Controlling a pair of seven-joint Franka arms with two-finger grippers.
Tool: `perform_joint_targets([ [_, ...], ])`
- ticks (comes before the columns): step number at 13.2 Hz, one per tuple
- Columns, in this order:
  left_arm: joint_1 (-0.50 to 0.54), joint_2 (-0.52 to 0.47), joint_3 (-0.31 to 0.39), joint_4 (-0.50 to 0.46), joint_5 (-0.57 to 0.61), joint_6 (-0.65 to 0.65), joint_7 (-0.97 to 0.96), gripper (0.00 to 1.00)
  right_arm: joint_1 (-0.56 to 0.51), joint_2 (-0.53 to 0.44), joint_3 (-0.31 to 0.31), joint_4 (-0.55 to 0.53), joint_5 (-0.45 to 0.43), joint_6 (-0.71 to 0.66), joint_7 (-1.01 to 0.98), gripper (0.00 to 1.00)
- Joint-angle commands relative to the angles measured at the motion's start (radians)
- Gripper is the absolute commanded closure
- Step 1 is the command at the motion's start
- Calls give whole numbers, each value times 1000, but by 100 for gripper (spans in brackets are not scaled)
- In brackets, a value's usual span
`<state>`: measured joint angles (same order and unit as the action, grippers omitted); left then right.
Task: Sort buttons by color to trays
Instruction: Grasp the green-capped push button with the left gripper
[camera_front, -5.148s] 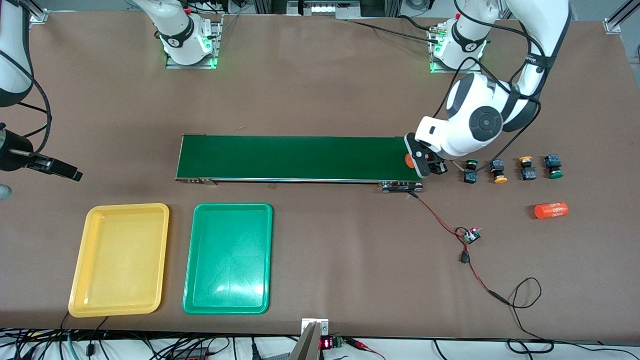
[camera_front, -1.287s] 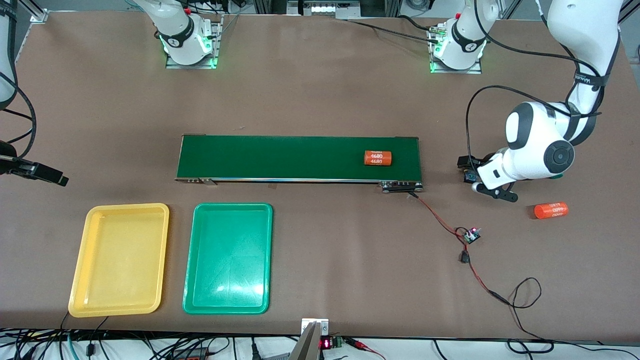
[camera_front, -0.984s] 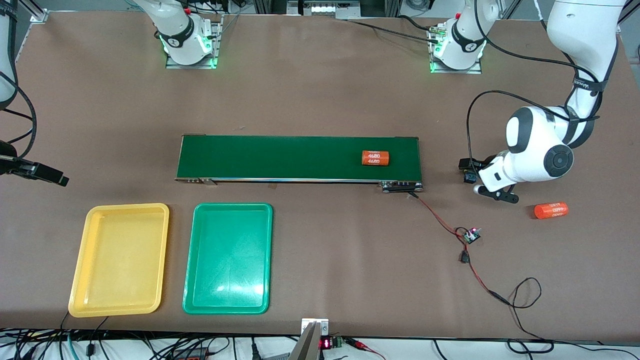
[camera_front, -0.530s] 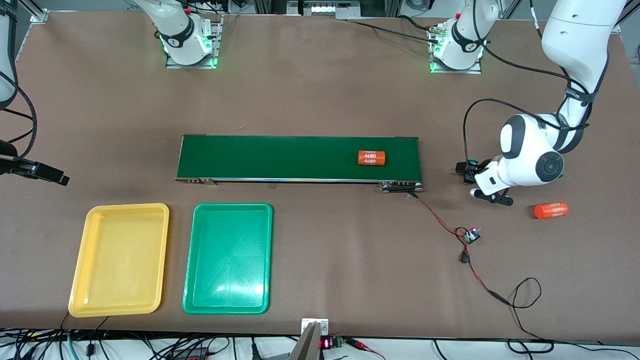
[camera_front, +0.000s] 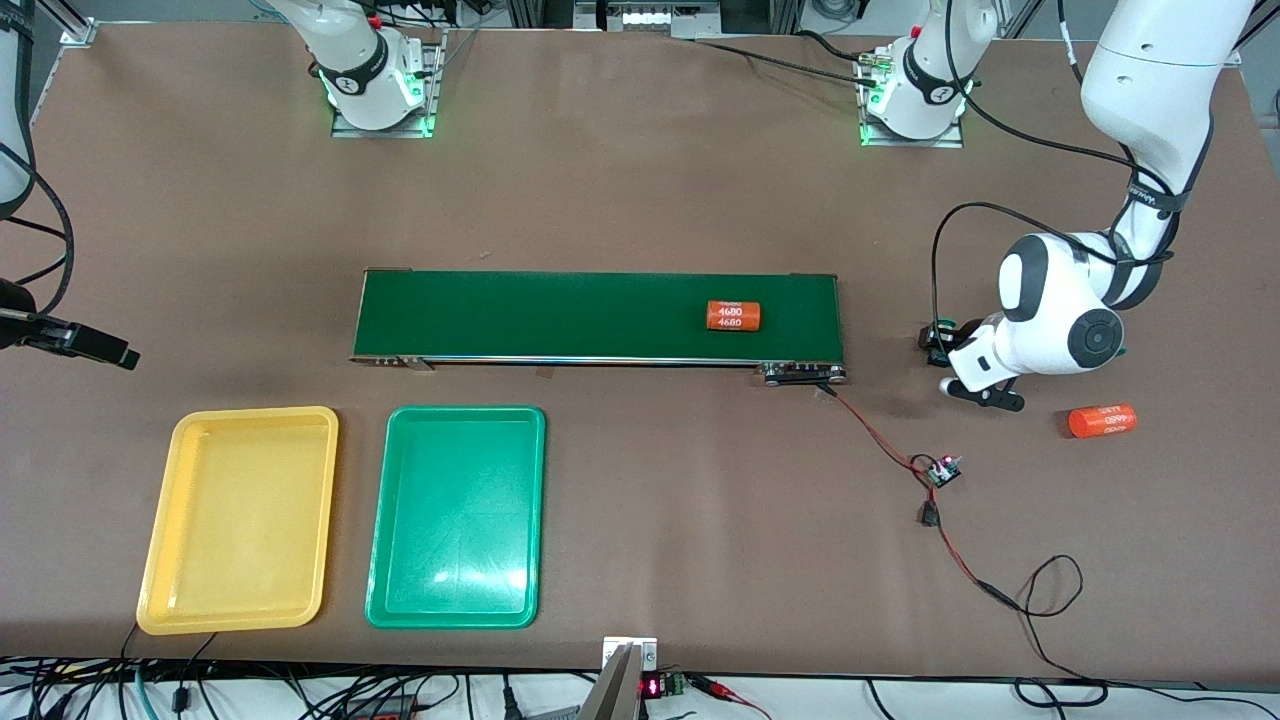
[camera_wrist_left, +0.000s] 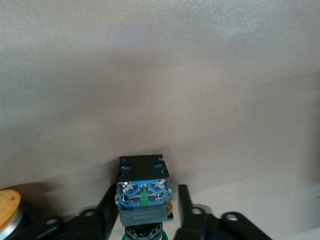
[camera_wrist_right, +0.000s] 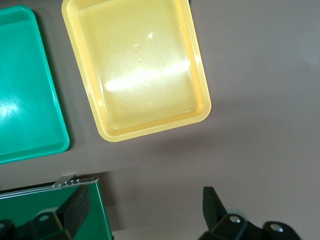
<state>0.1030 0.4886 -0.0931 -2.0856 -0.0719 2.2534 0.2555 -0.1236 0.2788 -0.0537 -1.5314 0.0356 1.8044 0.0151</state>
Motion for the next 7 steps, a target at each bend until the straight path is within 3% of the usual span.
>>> perform_joint_targets([
  [1,-6,-43,6,-5,-6,-29,8,100,-7,-4,3,14,-3,-30,-21,0],
  [7,-68,-140,-5,41,-23,-161,-13,100,-8,-3,3,14,-3,-28,-23,0],
])
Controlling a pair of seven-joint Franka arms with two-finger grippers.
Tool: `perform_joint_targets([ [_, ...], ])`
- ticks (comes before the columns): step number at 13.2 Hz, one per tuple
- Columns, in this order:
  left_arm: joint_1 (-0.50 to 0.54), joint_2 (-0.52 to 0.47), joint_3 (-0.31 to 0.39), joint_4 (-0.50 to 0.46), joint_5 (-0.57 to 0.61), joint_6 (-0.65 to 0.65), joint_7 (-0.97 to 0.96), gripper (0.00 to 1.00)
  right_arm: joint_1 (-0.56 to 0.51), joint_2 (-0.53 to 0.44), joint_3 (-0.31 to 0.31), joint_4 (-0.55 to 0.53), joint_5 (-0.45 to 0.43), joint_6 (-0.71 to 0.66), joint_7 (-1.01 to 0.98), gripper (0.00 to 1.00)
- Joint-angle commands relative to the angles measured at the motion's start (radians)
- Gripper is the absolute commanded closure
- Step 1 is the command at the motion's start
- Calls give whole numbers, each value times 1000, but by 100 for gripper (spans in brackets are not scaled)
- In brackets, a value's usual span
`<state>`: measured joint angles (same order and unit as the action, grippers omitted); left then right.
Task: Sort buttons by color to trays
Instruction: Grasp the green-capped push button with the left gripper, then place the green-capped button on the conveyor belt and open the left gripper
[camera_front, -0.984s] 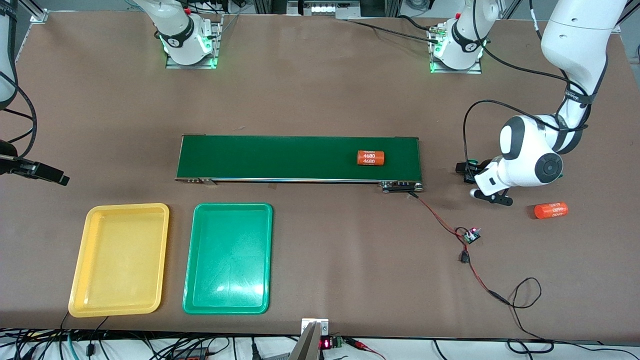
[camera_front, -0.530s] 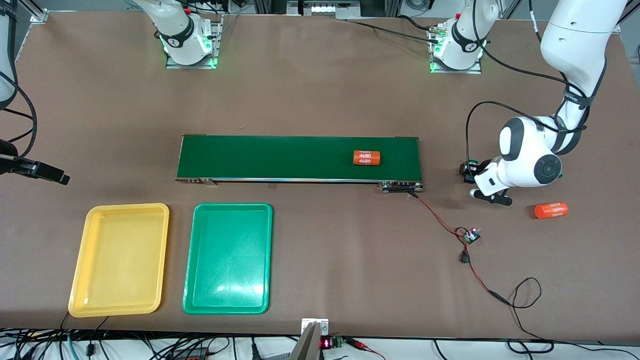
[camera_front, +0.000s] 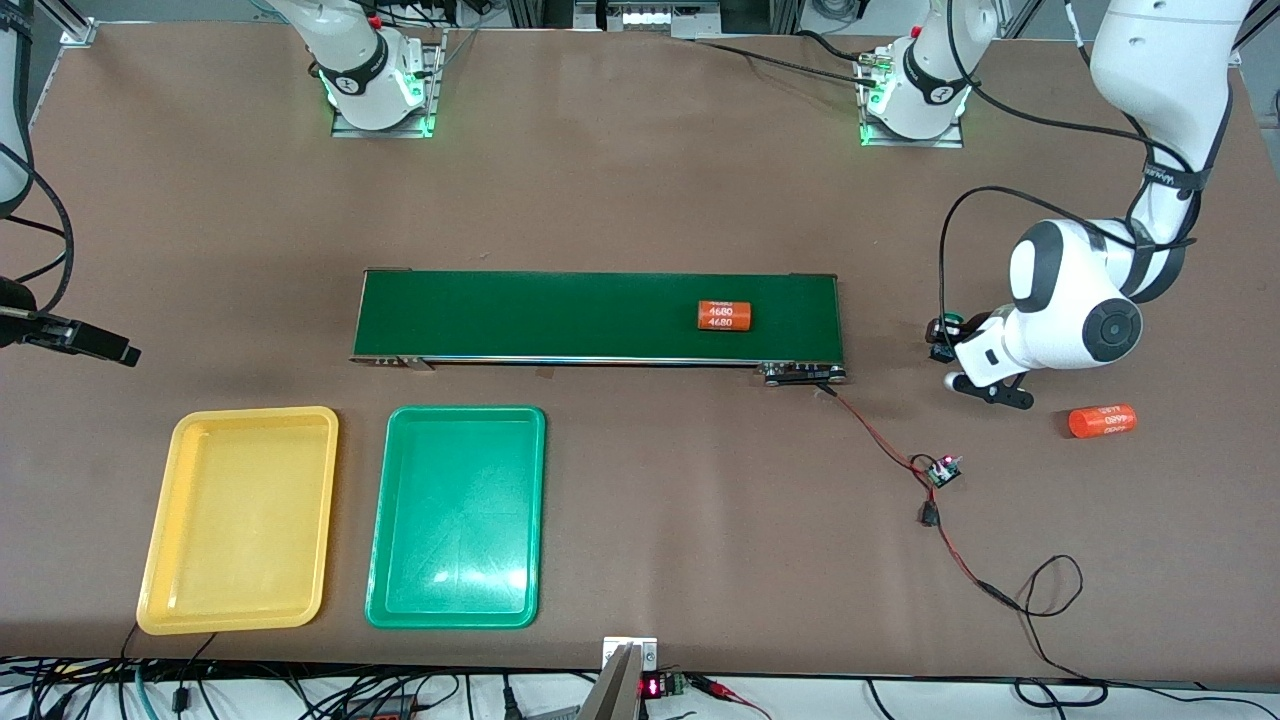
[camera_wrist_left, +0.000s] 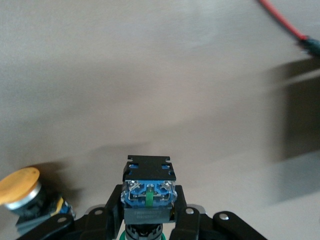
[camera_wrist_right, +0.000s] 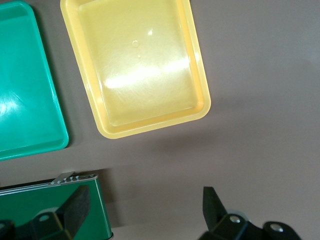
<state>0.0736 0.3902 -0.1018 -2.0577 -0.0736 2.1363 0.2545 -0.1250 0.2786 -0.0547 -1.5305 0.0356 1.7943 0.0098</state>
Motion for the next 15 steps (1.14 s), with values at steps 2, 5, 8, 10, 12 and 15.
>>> perform_joint_targets([
  [2,-86,-65,4,21,-23,-76,-64,100,-7,-2,4,12,-3,-18,-22,0],
  [5,-153,-74,-4,65,-104,-85,-144,100,-7,-2,3,12,-3,-20,-36,0],
  [8,-230,-57,-4,103,-124,-81,-188,100,-7,-2,3,12,0,-20,-36,0],
  [10,-245,-31,-21,140,-150,-78,-208,100,-8,-1,3,12,0,-20,-36,0],
  [12,-274,-2,-24,143,-150,-72,-207,100,-8,-1,3,12,1,-20,-36,0],
  [15,-287,33,-24,142,-150,-67,-207,100,-8,1,3,12,3,-20,-34,0],
])
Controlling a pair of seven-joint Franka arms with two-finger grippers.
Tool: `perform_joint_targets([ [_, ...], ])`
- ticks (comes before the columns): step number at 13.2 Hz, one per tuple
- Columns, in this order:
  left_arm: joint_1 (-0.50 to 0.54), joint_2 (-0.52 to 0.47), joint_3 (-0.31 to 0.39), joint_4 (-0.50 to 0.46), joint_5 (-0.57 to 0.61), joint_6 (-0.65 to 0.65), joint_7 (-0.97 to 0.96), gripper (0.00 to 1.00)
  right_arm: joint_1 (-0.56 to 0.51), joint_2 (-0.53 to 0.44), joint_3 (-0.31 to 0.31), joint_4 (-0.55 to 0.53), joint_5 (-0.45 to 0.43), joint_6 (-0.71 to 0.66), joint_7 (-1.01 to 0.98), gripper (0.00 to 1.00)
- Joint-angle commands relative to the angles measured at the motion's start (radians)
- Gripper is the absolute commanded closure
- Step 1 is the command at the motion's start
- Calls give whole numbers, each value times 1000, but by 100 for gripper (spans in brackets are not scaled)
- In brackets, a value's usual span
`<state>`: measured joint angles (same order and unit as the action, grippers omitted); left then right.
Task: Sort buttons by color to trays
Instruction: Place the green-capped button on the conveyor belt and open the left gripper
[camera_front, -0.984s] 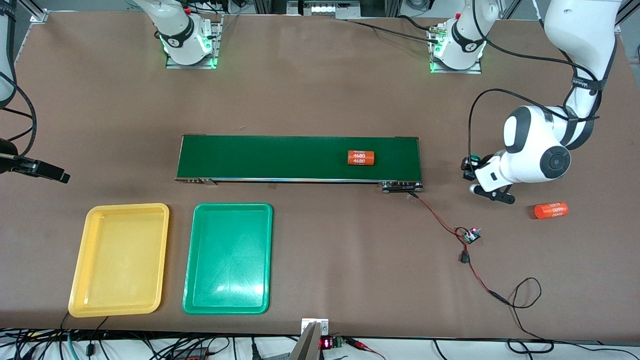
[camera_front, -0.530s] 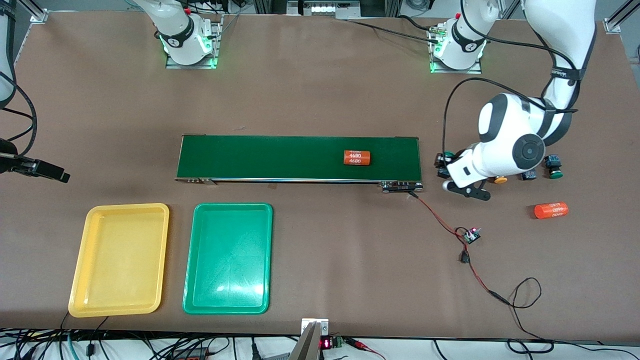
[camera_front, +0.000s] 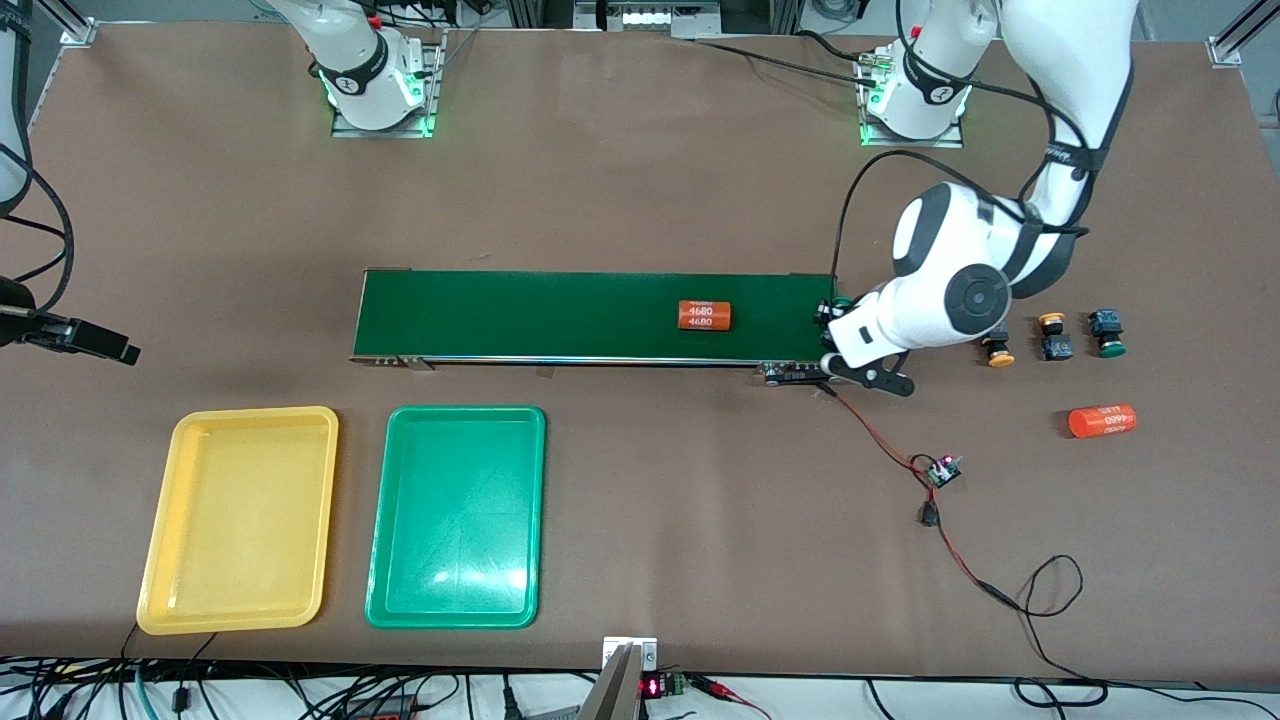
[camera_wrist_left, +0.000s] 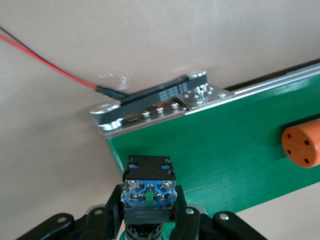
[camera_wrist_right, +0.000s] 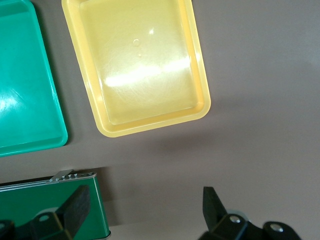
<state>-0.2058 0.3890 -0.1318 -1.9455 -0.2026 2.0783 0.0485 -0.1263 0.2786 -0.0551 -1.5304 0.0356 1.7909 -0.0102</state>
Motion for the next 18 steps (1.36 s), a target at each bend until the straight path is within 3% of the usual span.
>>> perform_joint_targets([
  [1,-9,45,6,30,-23,5,-2,100,-9,1,3,12,3,-16,-14,0],
  [3,-27,63,5,28,-23,31,-2,100,-9,1,3,12,4,-16,-14,0],
  [4,-29,70,5,30,-21,34,1,90,-7,1,3,12,4,-16,-14,0],
  [5,-29,70,5,30,-23,34,-4,35,-9,1,3,12,4,-15,-14,0],
  [6,-29,56,5,30,-27,29,1,0,-9,1,3,12,4,-15,-14,0],
  [9,-15,-39,5,26,-31,-44,2,0,-7,2,3,12,7,-15,-14,0],
  [12,139,-81,6,28,-24,-72,13,0,-9,2,3,12,7,-15,-14,0],
  [15,261,-45,8,28,-14,-61,22,0,-7,2,3,12,7,-15,-13,0],
  [16,276,-38,18,30,11,-61,25,0,-9,4,3,12,7,-15,-13,0],
  [18,337,-32,21,28,179,-61,25,0,-7,4,3,12,7,-16,-13,0],
])
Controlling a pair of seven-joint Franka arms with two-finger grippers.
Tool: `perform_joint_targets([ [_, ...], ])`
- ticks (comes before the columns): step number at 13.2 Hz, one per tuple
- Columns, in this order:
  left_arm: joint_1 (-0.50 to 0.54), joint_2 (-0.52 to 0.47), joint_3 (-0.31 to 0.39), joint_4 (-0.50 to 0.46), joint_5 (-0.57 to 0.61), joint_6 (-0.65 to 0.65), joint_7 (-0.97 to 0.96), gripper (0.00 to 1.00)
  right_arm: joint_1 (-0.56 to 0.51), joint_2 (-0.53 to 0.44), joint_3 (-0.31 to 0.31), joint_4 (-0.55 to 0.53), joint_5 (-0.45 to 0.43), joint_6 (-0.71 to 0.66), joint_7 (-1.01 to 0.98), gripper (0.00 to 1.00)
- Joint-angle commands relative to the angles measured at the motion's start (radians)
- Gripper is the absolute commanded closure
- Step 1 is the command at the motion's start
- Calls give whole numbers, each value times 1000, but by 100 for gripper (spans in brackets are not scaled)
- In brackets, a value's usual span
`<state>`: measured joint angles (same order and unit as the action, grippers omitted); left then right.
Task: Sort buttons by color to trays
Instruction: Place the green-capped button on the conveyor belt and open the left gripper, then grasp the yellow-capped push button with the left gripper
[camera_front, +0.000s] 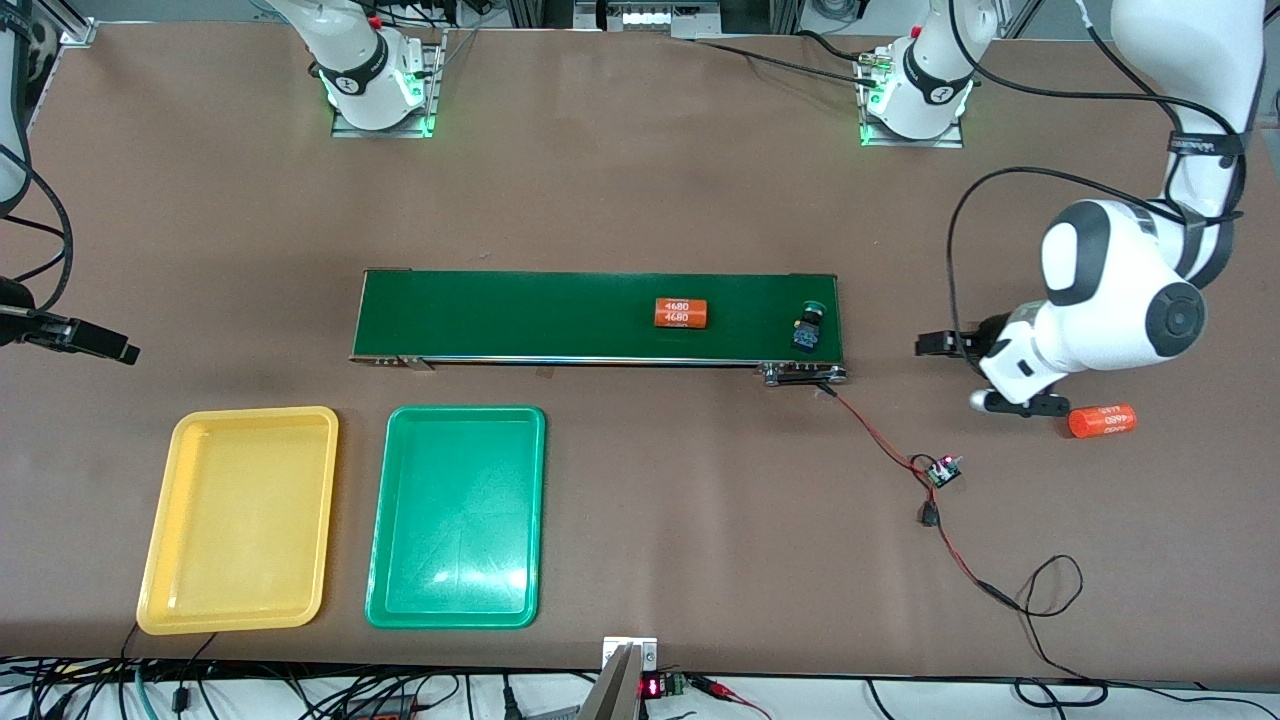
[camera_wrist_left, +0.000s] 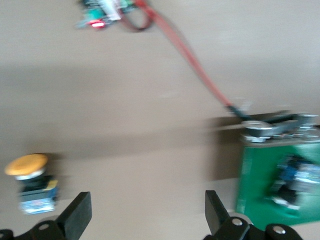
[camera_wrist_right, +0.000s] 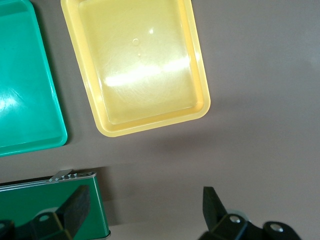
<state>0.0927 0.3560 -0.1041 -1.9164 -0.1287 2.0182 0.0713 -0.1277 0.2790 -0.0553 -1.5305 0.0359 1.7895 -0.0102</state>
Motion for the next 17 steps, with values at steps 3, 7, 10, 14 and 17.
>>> perform_joint_targets([
  [3,148,12,-6,-32,133,-13,10,0,-6,3,3,12,7,-15,-13,0],
  [7,173,5,-6,-131,155,45,12,0,-6,3,3,12,9,-15,-10,0],
  [10,177,-8,-6,-208,161,151,13,0,-7,3,5,13,7,-15,-10,0],
  [14,191,24,-6,-223,161,243,56,0,-7,3,3,13,6,-13,-8,0],
  [17,205,27,-6,-275,161,322,65,0,0,-4,5,12,-1,-15,1,0],
])
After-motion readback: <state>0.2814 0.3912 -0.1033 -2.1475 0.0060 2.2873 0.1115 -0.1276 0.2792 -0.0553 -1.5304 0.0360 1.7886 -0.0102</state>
